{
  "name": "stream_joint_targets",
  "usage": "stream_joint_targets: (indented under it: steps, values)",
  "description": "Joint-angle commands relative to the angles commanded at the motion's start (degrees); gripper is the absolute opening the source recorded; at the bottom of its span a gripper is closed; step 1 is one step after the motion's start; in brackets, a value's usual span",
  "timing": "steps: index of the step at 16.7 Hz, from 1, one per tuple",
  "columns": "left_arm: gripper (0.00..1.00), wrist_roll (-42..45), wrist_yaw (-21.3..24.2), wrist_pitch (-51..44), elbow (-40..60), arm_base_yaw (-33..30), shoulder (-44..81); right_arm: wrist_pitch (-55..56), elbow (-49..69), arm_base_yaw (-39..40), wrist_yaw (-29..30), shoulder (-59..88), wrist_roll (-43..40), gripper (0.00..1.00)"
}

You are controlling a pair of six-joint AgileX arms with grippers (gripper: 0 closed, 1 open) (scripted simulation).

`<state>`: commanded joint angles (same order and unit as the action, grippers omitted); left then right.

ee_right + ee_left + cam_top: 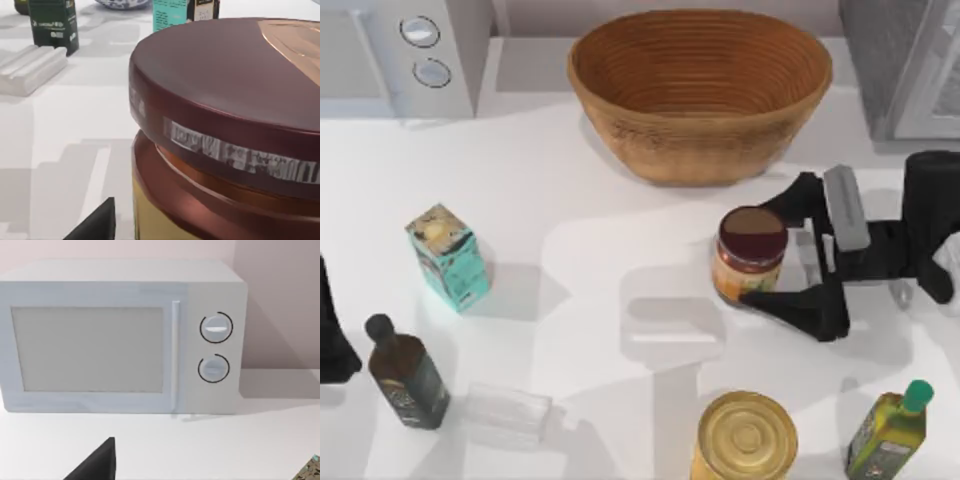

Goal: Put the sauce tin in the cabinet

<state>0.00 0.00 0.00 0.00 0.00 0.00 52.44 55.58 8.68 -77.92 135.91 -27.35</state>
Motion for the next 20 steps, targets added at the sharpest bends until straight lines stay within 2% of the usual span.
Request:
stream_joint_targets:
  steps: [4,9,20]
  values:
    - [1.0,0.0,0.0,0.0,0.0,0.0,0.0,7.62,-0.74,3.15,2.84,0.61,6.43,1.0]
    - [1.0,0.0,0.0,0.0,0.0,0.0,0.0,8.08,-0.79,3.41,3.08,0.63,6.85,1.0]
    - [1.0,0.0,0.0,0.0,0.0,0.0,0.0,8.08,-0.79,3.41,3.08,0.63,6.85,0.17]
